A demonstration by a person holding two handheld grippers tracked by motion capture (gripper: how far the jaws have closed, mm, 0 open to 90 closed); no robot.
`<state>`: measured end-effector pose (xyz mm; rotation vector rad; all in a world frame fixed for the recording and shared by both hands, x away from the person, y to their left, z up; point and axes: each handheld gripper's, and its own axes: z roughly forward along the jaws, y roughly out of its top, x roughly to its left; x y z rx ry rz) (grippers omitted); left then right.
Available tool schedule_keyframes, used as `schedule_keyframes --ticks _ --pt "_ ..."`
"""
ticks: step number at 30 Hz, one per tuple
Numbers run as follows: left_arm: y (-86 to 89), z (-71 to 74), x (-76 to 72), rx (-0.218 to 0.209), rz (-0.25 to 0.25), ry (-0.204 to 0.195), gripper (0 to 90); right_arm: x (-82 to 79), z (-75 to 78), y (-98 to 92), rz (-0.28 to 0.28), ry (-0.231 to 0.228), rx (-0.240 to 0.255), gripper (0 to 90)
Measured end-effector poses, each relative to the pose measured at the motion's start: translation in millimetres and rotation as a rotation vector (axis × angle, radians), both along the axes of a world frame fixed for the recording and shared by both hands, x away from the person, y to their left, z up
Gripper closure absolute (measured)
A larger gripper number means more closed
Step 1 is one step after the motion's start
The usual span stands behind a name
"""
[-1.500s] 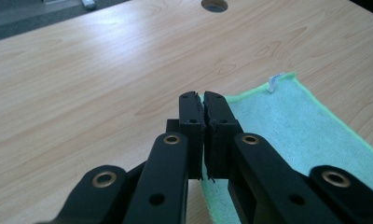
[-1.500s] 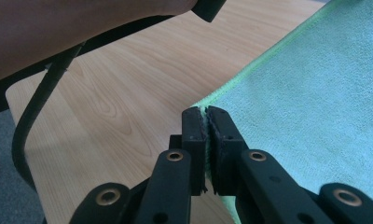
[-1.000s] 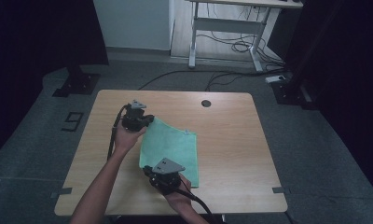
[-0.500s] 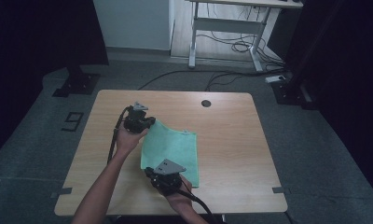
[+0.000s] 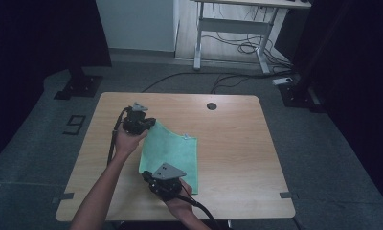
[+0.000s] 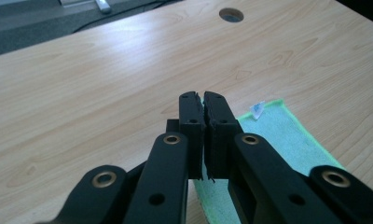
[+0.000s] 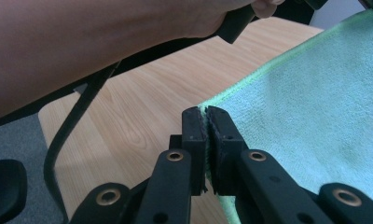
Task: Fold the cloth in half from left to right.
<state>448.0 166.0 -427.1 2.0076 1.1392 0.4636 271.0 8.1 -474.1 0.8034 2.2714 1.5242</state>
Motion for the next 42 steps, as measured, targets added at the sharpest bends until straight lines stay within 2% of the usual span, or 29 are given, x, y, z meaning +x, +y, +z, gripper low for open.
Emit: schedule_keyframes --ticks 3,11,21,42 --pt "-6.2 -7.7 3.7 0.007 -0.003 0.018 86.8 0.5 -5.5 -3.7 -0.004 0.015 -0.005 85.3" --pt "-21.3 -16.4 7.9 0.019 -0.02 0.039 86.7 -0.7 -11.9 -12.7 -0.017 0.029 0.0 85.3" --pt "-39.5 -24.8 9.0 0.038 -0.042 0.046 86.6 -1.6 -22.1 -26.0 -0.038 0.053 0.004 85.2" --pt "-55.8 -35.8 12.8 0.054 -0.041 0.068 86.3 -4.3 -28.8 -37.8 -0.058 0.066 0.002 85.2"
